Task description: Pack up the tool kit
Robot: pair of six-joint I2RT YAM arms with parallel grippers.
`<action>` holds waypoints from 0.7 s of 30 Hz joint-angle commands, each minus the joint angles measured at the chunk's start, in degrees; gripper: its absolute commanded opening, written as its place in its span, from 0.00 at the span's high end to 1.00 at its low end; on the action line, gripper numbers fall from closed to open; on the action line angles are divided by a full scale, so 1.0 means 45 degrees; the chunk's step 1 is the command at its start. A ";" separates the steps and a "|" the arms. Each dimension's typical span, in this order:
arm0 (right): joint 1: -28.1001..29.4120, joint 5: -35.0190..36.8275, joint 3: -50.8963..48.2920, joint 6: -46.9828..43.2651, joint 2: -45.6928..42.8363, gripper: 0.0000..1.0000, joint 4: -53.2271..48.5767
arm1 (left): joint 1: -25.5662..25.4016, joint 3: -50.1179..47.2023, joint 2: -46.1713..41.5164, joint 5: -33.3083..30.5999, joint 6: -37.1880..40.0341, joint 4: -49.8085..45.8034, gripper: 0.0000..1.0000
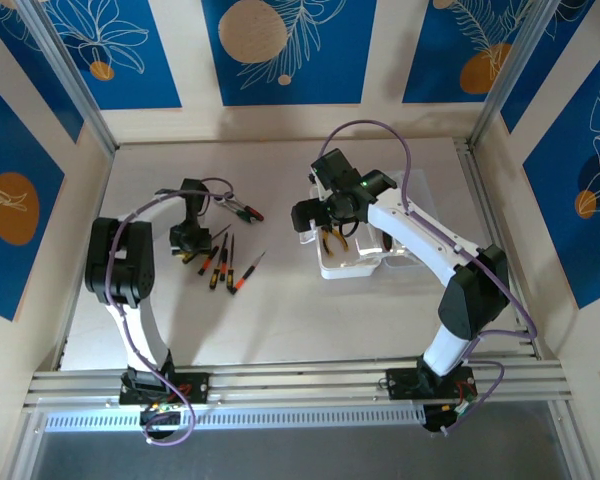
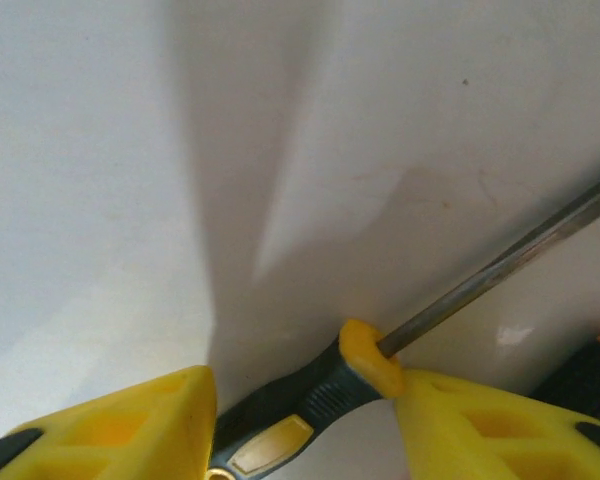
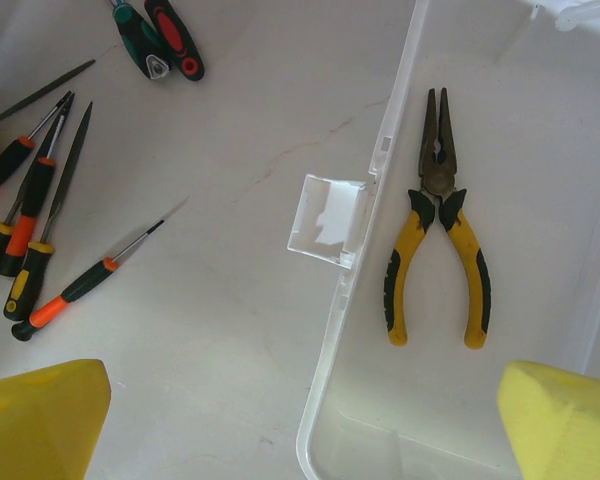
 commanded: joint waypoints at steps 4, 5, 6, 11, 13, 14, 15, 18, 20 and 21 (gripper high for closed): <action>-0.0174 -0.0263 -0.0317 0.0156 0.0002 0.01 -0.0106 | 0.0290 0.0289 0.0723 0.0083 0.0198 0.0374 0.66; -0.0191 -0.0307 -0.0334 0.0164 -0.0004 0.01 -0.0100 | 0.0288 0.0284 0.0718 0.0166 0.0237 0.0374 0.70; -0.0214 -0.0312 -0.0364 0.0165 -0.0033 0.01 -0.0093 | 0.0287 0.0269 0.0697 0.0233 0.0259 0.0346 0.73; -0.0268 -0.0386 -0.0437 0.0173 -0.0128 0.01 -0.0069 | 0.0311 0.0118 0.0481 0.0594 0.0287 0.0297 0.84; -0.0290 -0.0436 -0.0490 0.0178 -0.0203 0.01 -0.0061 | 0.0317 0.0113 0.0347 0.0700 0.0285 0.0234 0.89; -0.0310 -0.0510 -0.0536 0.0185 -0.0259 0.01 -0.0023 | 0.0312 0.0108 0.0244 0.0760 0.0274 0.0186 0.91; -0.0340 -0.0639 -0.0579 0.0208 -0.0321 0.01 0.0028 | 0.0306 0.0126 0.0098 0.0847 0.0238 0.0157 0.94; -0.0472 -0.1150 -0.0759 0.0291 -0.0550 0.01 0.0216 | 0.0317 0.0257 -0.0450 0.1196 0.0192 -0.0080 1.00; -0.0616 -0.1589 -0.0892 0.0331 -0.0750 0.01 0.0391 | 0.0321 0.0404 -0.0981 0.1445 0.0135 -0.0285 1.00; -0.0659 -0.1845 -0.0956 0.0362 -0.0872 0.01 0.0504 | 0.0307 0.0485 -0.1320 0.1650 0.0109 -0.0392 1.00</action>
